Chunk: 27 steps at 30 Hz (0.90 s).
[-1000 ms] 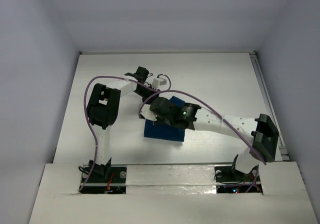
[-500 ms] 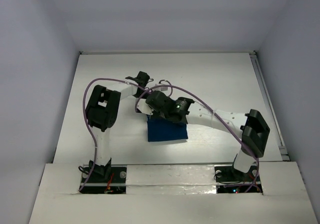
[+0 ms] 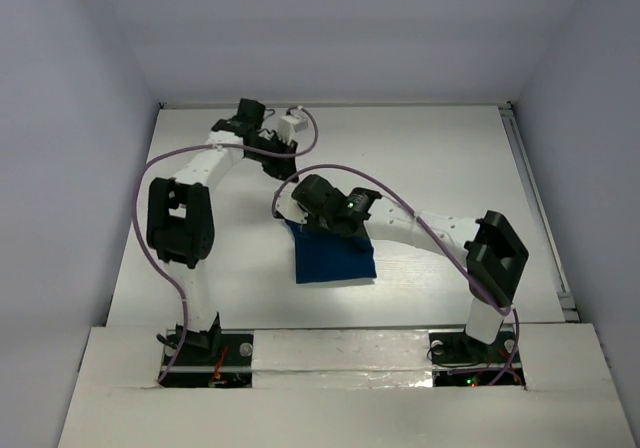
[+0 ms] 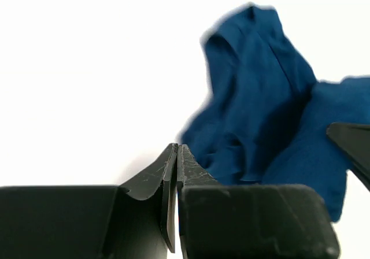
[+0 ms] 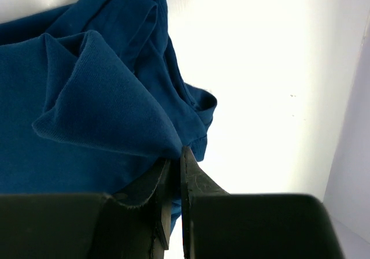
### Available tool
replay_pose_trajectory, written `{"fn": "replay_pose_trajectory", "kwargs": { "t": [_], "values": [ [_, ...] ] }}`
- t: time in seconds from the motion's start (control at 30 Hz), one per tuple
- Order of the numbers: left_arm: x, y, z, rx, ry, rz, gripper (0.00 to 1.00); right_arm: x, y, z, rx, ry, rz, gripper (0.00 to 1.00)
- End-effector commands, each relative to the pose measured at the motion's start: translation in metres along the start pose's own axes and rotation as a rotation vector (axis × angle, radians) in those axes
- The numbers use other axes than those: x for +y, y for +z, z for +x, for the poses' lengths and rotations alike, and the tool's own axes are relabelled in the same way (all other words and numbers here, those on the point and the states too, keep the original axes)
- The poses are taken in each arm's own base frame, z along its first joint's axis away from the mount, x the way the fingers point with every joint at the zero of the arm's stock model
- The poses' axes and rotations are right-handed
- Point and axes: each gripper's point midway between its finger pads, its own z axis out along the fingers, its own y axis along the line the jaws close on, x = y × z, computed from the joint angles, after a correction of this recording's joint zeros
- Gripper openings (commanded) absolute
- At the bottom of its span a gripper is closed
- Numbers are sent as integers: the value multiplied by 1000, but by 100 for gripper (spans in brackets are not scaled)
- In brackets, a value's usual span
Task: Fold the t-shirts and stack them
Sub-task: Fold the long partially folded tshirt into a neat square
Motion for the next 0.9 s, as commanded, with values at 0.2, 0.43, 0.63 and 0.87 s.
{"fn": "replay_pose_trajectory", "kwargs": {
  "t": [0.2, 0.43, 0.63, 0.87],
  "values": [
    [9, -55, -27, -98, 5, -85, 0, -32, 15, -33, -99, 39, 65, 0],
    [2, -53, -9, -97, -4, -54, 0, -34, 42, -28, -56, 31, 50, 0],
    [-8, -51, 6, -85, -11, -24, 0, -44, 52, -22, -38, 48, 55, 0],
    [-13, -48, 26, -66, -17, -15, 0, -49, 62, -19, -36, 62, 63, 0]
  ]
}}
